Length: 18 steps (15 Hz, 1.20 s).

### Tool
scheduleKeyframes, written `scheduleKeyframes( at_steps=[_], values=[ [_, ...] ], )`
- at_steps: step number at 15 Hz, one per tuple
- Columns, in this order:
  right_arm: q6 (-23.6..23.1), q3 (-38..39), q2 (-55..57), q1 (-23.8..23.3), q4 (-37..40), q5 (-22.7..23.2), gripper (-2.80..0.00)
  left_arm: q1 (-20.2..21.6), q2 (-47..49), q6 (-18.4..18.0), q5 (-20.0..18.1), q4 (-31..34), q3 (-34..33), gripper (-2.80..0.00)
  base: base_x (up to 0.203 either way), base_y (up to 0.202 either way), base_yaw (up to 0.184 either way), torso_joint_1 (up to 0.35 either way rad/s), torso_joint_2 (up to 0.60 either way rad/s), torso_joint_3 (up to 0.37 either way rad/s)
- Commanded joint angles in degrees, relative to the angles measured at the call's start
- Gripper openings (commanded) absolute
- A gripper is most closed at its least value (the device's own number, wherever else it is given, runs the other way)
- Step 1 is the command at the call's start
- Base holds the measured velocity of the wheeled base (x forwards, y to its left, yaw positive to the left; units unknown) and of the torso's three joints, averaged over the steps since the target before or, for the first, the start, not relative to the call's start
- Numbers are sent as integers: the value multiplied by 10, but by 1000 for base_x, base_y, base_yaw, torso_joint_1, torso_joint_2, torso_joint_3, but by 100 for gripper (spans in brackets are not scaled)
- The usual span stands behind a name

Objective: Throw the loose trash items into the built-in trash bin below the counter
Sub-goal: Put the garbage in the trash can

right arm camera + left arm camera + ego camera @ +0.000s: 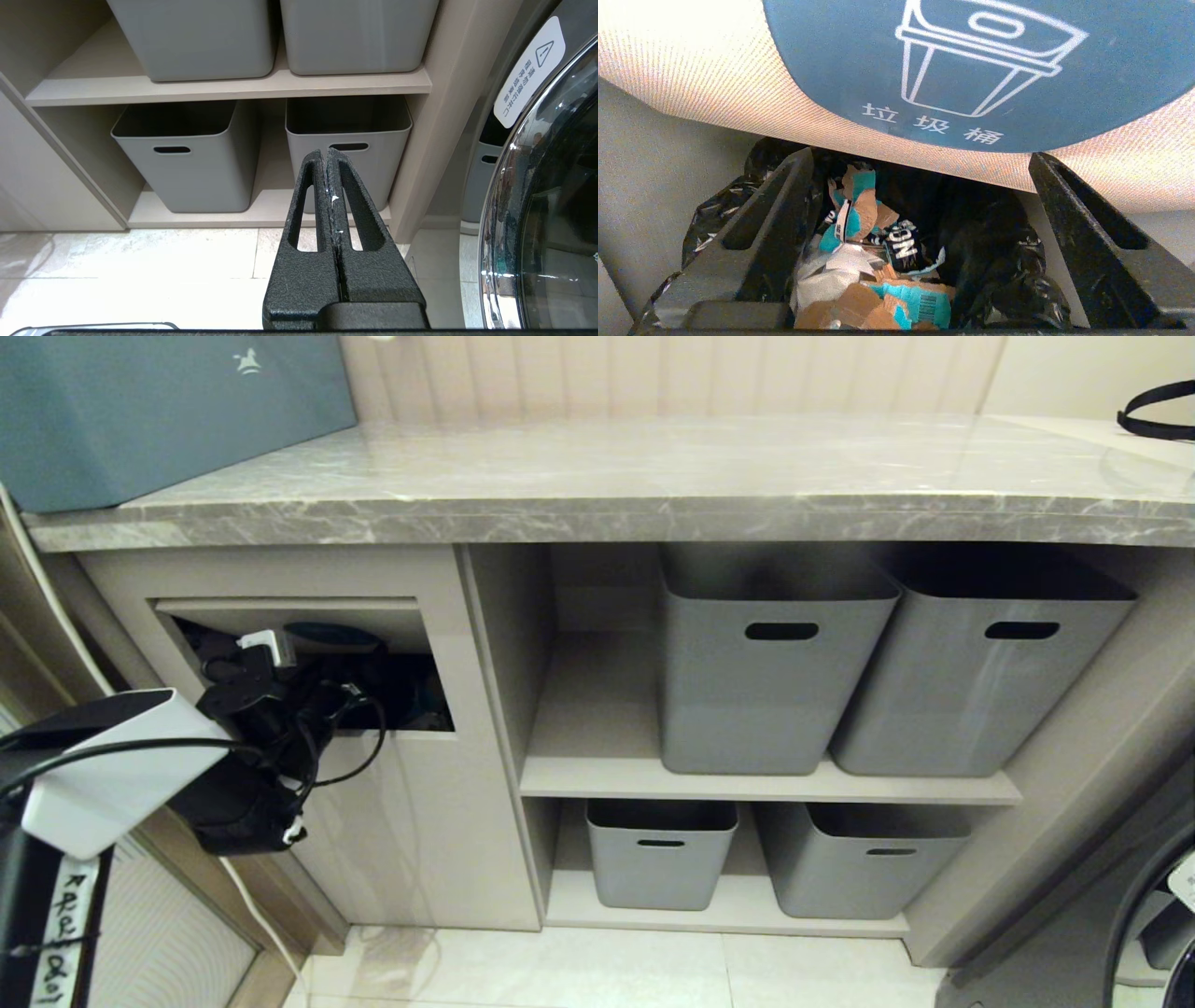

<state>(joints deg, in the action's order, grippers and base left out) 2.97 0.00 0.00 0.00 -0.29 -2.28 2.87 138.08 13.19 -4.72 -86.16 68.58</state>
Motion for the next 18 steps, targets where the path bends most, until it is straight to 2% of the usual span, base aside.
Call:
scheduleKeyframes(
  at_steps=[1, 5, 8, 10, 14, 18],
  values=[
    [0, 1, 0, 0, 0, 0, -280, -1, -4, 0, -5, -4, -6, 0, 0, 0, 0, 0, 0, 0],
    [0, 1, 0, 0, 0, 0, -280, -11, -35, -1, -13, -6, -91, 0, 0, 0, 0, 0, 0, 0],
    [0, 1, 0, 0, 0, 0, -280, -15, -65, -3, -13, -15, -129, 0, 0, 0, 0, 0, 0, 0],
    [0, 1, 0, 0, -1, 0, -280, -16, -101, -2, -10, -15, -182, 0, 0, 0, 0, 0, 0, 0],
    [0, 1, 0, 0, -1, 0, -280, -14, -195, 10, 6, -15, -282, 0, 0, 0, 0, 0, 0, 0],
    [0, 1, 0, 0, 0, 0, -280, -10, -336, 40, -1, -15, -424, 0, 0, 0, 0, 0, 0, 0]
  ],
)
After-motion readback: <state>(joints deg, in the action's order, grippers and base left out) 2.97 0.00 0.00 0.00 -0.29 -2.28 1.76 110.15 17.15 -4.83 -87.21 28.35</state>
